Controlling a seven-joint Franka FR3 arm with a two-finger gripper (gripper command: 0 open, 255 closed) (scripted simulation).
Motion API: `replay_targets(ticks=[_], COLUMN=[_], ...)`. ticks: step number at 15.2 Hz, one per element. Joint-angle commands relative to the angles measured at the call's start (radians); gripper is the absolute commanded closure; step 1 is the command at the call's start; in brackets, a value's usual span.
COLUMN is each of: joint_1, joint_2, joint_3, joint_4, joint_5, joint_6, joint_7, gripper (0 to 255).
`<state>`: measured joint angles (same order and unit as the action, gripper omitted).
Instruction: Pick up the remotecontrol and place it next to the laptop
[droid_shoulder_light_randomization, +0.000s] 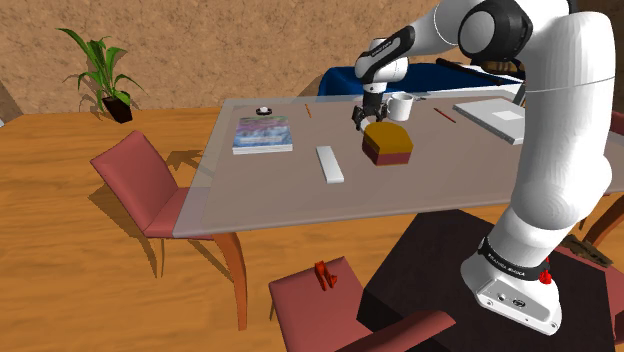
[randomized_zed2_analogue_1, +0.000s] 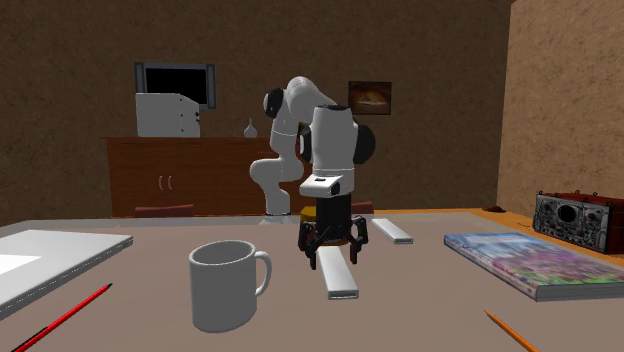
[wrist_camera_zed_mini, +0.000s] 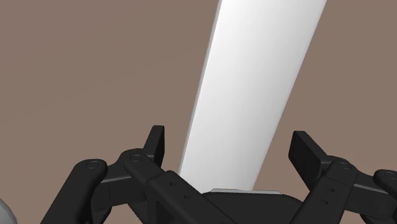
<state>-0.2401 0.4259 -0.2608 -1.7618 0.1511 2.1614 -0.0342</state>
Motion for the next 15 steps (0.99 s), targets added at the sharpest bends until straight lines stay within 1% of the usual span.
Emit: replay_targets(ticks=[1, 2, 11, 15], joint_1=[0.0, 0.0, 0.0, 0.003], joint_2=[0.0, 0.0, 0.0, -0.025], joint_3=[0.0, 0.0, 0.0, -0.004], joint_4=[0.0, 0.0, 0.0, 0.02], joint_5=[0.0, 0.0, 0.0, -0.009], joint_6=[0.0, 0.0, 0.0, -0.043], joint_7=[0.0, 0.0, 0.0, 0.006], gripper=[0, 255, 255, 255])
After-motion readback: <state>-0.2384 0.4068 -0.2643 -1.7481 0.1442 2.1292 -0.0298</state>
